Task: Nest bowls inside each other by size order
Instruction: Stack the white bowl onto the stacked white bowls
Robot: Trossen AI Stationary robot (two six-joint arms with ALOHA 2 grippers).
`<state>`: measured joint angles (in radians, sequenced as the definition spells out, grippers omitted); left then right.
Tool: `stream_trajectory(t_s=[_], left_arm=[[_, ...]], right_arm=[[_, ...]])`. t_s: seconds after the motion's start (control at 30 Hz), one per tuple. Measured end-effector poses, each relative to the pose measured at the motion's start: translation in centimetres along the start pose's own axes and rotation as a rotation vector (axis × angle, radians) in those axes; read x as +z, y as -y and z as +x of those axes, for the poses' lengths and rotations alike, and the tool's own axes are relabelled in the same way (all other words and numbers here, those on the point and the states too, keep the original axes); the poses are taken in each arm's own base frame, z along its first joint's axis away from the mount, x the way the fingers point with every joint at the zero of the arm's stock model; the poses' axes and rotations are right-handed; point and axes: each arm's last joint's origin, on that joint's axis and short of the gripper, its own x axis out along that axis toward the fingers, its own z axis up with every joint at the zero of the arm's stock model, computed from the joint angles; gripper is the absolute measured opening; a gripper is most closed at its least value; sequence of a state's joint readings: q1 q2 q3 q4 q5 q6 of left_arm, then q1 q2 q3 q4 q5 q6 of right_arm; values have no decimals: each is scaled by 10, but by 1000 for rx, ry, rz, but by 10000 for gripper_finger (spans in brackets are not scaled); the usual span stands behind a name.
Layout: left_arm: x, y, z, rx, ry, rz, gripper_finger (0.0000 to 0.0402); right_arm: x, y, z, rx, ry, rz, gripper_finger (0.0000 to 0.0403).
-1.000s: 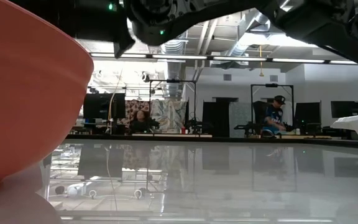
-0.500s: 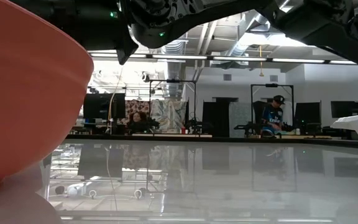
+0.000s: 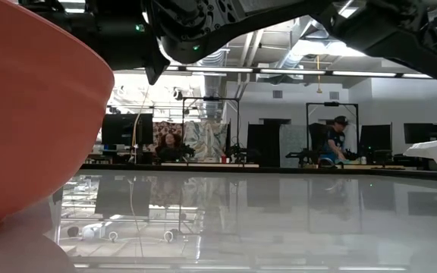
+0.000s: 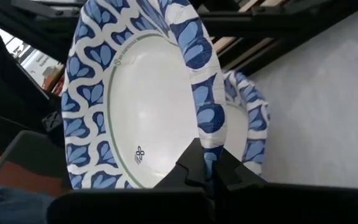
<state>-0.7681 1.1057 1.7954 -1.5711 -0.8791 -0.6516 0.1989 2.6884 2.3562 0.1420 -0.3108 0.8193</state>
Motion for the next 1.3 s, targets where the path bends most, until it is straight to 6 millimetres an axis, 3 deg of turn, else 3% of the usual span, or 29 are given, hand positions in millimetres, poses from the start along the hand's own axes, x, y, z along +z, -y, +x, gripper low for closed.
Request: stream_trajectory(t_s=[0.17, 0.43, 0.87, 1.17, 1.3], left_arm=[[0, 0, 0, 0, 0, -12, 189], [0, 0, 0, -1, 0, -16, 189], [-1, 1, 0, -45, -37, -64, 189], [-1, 10, 3, -111, -94, -72, 189], [0, 23, 10, -146, -137, -20, 184]], right_arm=[[-3, -4, 2, -5, 15, -39, 23], [-3, -4, 2, -6, 16, -65, 82], [1, -2, 0, -1, 27, -151, 215], [18, 12, -8, 4, 20, -103, 213], [39, -4, -20, 18, 52, -149, 201]])
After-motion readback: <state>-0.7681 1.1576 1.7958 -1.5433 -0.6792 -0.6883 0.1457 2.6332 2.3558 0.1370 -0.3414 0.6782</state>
